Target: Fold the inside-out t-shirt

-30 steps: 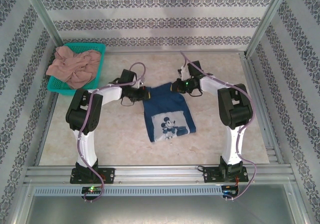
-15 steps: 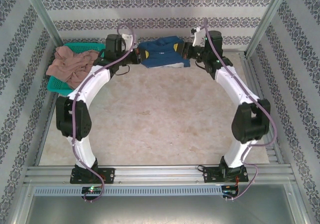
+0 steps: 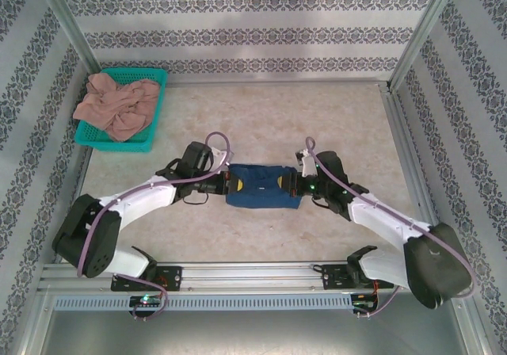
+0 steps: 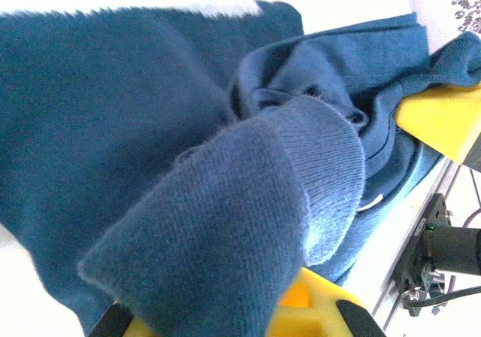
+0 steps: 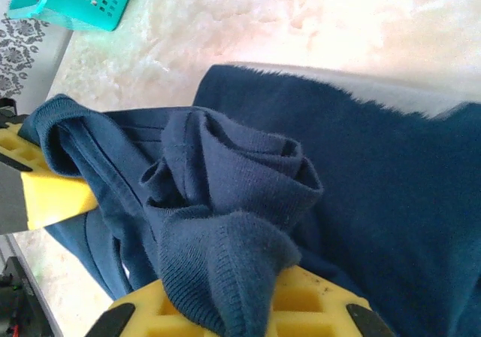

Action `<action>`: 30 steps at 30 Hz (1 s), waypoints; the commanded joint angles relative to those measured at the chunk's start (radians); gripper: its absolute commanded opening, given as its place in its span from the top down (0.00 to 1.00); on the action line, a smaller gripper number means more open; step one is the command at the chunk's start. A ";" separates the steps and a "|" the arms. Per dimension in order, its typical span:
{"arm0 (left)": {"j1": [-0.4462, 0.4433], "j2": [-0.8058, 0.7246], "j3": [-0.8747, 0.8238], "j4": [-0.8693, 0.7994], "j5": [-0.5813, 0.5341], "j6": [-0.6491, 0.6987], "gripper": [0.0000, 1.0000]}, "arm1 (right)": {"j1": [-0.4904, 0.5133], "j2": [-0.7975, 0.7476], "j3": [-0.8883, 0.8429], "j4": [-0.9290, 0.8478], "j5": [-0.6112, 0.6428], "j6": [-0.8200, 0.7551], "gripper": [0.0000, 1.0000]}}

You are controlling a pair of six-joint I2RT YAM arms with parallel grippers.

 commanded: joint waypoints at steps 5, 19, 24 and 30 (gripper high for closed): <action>0.007 0.104 0.037 0.098 -0.074 -0.028 1.00 | -0.021 0.098 0.075 -0.045 0.140 0.013 1.00; 0.095 0.489 0.342 0.017 -0.142 0.096 0.68 | -0.105 0.586 0.444 -0.233 0.159 -0.125 0.85; 0.109 0.486 0.405 -0.046 -0.200 0.091 0.45 | -0.138 0.627 0.558 -0.373 0.158 -0.177 0.64; 0.119 0.378 0.427 -0.215 -0.310 0.143 0.28 | -0.177 0.456 0.547 -0.501 0.151 -0.232 0.53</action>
